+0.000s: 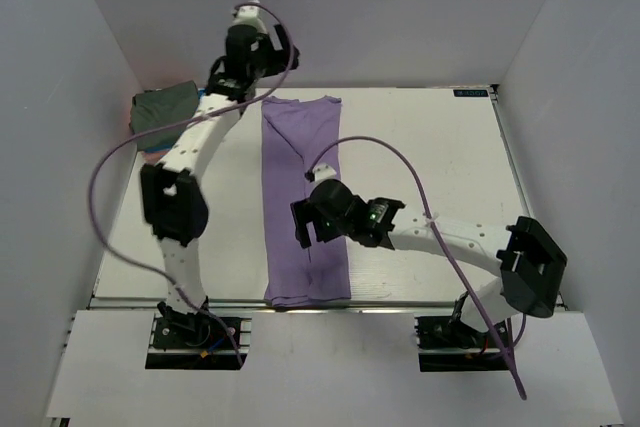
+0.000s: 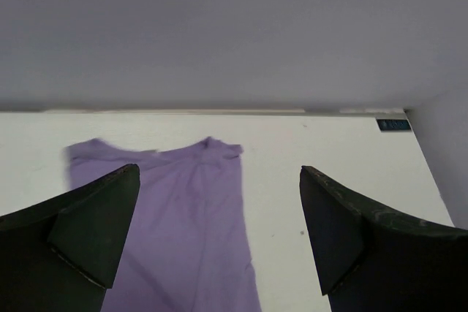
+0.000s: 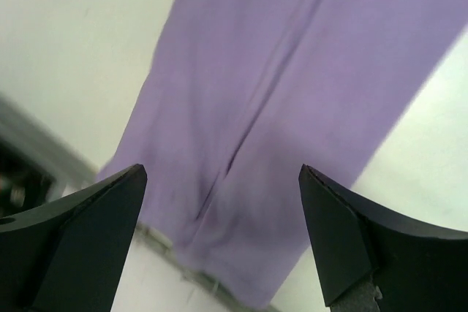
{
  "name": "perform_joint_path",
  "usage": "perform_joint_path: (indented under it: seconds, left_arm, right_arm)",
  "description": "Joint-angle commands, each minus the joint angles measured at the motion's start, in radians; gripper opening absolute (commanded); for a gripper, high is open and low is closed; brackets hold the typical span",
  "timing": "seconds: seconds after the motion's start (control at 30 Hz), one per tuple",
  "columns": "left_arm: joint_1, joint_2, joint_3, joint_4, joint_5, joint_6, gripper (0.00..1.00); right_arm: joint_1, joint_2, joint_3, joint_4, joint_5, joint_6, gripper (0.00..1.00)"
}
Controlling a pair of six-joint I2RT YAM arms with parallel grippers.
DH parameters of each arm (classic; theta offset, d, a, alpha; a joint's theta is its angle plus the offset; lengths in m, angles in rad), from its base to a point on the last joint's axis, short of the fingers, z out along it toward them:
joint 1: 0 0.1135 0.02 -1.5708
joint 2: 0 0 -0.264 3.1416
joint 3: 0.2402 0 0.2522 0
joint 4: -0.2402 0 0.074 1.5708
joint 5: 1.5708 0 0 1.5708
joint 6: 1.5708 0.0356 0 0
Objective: Fold and stack the t-shirts
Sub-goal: Rotate the tshirt 90 degrees
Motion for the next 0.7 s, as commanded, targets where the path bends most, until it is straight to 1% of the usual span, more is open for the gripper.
perform_joint_path:
  seconds: [0.0,0.03,0.1,0.13,0.17,0.2,0.23,0.27,0.3,0.33,0.4,0.43,0.5,0.53,0.57,0.6,0.67]
  left_arm:
    - [0.014,-0.354,-0.225,-0.152,-0.336,0.062,1.00]
    - [0.014,-0.428,-0.404,-0.152,-0.375,0.061,1.00]
    - [0.014,-0.580,-0.589,-0.143,-0.440,0.035,1.00]
    - [0.014,-0.725,-0.757,-0.143,-0.440,-0.016,1.00]
    - [0.014,-0.791,-0.833,-0.143,-0.440,-0.049,1.00]
    - [0.014,-0.854,-0.967,-0.143,-0.440,-0.069,1.00]
    - [0.014,-0.908,-1.022,-0.143,-0.405,-0.087,1.00]
    - [0.014,-0.997,-1.069,-0.172,-0.404,-0.148,1.00]
    - [0.014,-1.031,-1.150,-0.189,-0.404,-0.181,1.00]
    - [0.014,-1.059,-1.183,-0.215,-0.377,-0.204,1.00]
    - [0.014,-1.115,-1.267,-0.215,-0.339,-0.215,1.00]
    - [-0.001,-1.128,-1.289,-0.215,-0.310,-0.215,1.00]
    - [-0.001,-1.139,-1.340,-0.231,-0.259,-0.215,1.00]
    - [-0.001,-1.151,-1.340,-0.247,-0.259,-0.215,1.00]
    - [-0.001,-1.151,-1.350,-0.298,-0.269,-0.230,1.00]
    - [-0.001,-1.163,-1.351,-0.316,-0.283,-0.230,1.00]
    - [-0.001,-1.191,-1.373,-0.345,-0.283,-0.273,1.00]
  right_arm:
    - [-0.045,0.059,0.089,-0.054,0.145,0.020,0.90]
    - [-0.068,0.086,0.119,-0.057,0.152,0.008,0.90]
    - [-0.086,0.148,0.176,-0.060,0.162,-0.022,0.90]
    - [-0.126,0.216,0.258,-0.066,0.138,-0.061,0.90]
    - [-0.140,0.244,0.321,-0.066,0.121,-0.075,0.90]
    - [-0.149,0.273,0.357,-0.066,0.124,-0.084,0.90]
    - [-0.173,0.300,0.394,-0.068,0.123,-0.095,0.90]
    - [-0.196,0.405,0.469,-0.077,0.124,-0.136,0.90]
    - [-0.221,0.445,0.573,-0.088,0.116,-0.144,0.90]
    - [-0.241,0.528,0.678,-0.136,0.116,-0.164,0.90]
    - [-0.270,0.704,0.789,-0.179,0.107,-0.179,0.90]
    - [-0.286,0.747,0.955,-0.239,0.119,-0.186,0.90]
    - [-0.307,0.890,1.049,-0.261,0.135,-0.204,0.90]
    - [-0.316,0.919,1.149,-0.284,0.135,-0.209,0.90]
    - [-0.338,0.980,1.170,-0.287,0.136,-0.215,0.90]
    - [-0.345,0.993,1.189,-0.279,0.127,-0.216,0.90]
    - [-0.367,1.021,1.175,-0.244,0.127,-0.222,0.90]
